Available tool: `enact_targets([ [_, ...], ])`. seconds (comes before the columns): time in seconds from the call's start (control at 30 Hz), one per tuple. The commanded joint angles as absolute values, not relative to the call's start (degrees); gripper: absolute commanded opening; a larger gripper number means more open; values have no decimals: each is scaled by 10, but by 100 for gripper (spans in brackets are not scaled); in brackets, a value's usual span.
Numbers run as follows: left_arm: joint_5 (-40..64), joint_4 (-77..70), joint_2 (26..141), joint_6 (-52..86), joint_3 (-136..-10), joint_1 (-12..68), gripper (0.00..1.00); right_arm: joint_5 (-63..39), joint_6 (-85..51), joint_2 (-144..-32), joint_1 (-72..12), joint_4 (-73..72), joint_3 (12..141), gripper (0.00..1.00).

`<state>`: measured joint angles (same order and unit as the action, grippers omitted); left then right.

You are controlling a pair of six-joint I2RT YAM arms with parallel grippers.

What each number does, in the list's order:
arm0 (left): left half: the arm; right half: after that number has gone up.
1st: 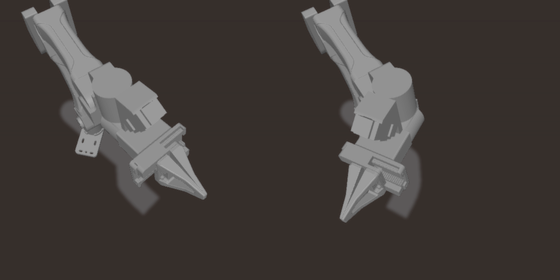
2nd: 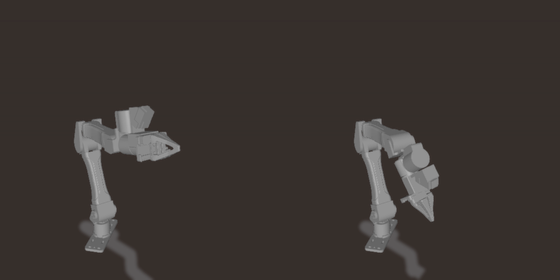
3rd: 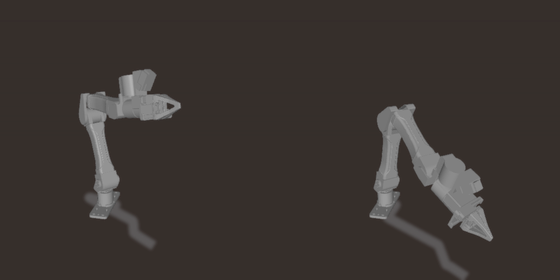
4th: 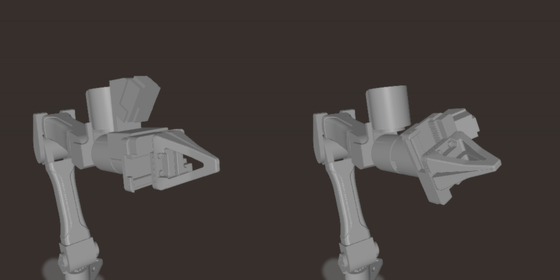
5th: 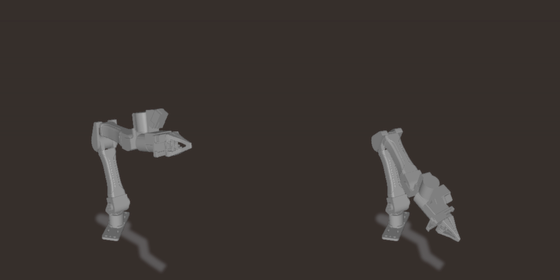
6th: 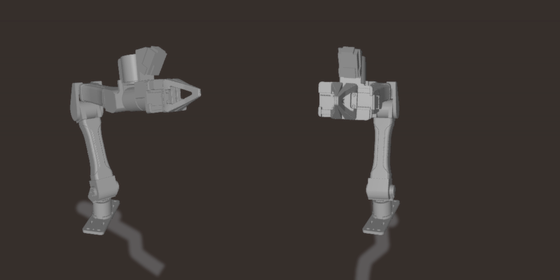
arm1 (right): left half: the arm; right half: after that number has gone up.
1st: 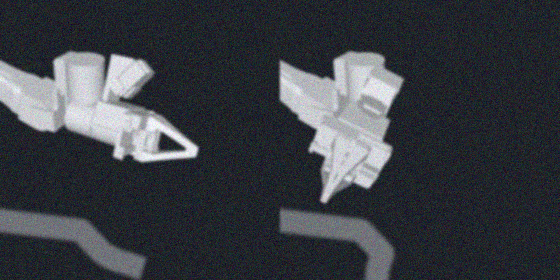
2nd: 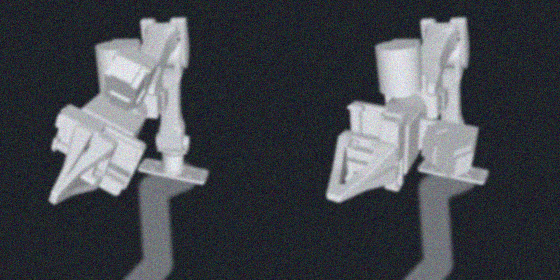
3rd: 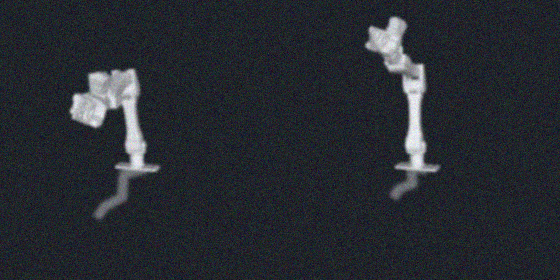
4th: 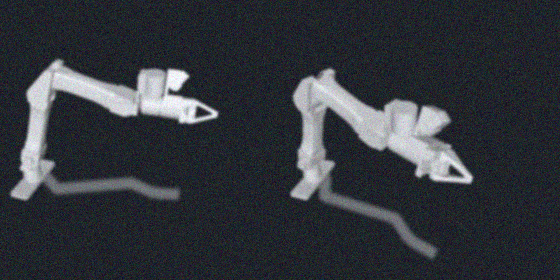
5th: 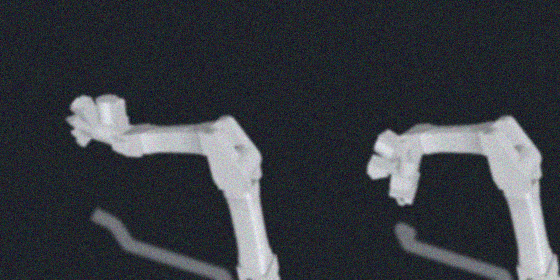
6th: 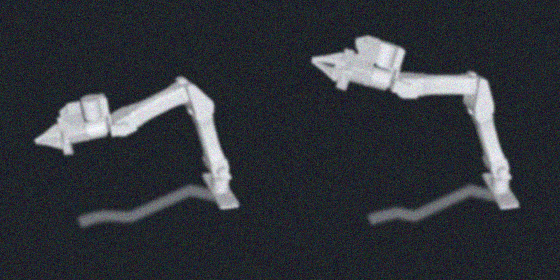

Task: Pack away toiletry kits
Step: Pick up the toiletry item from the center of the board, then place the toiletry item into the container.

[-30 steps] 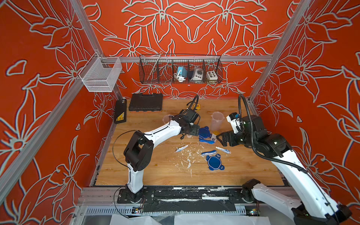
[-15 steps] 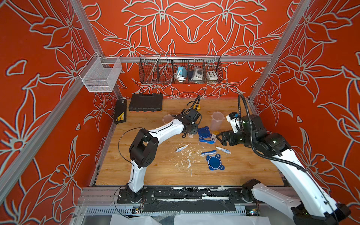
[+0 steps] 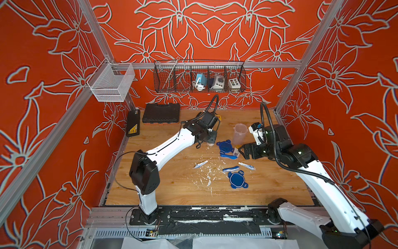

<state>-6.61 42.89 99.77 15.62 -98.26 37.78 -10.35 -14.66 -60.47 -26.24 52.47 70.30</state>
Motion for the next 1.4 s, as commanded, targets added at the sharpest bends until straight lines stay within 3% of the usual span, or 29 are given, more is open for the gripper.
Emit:
enact_targets([
  [0.0,-86,489,948,138,-1030,345,15,-103,-138,-621,-258,519,736,98],
  [0.43,-68,457,960,84,-1029,207,14,-120,-140,-640,-259,537,776,98],
  [1.37,-52,378,1028,66,-919,193,14,-139,-135,-635,-259,511,761,97],
])
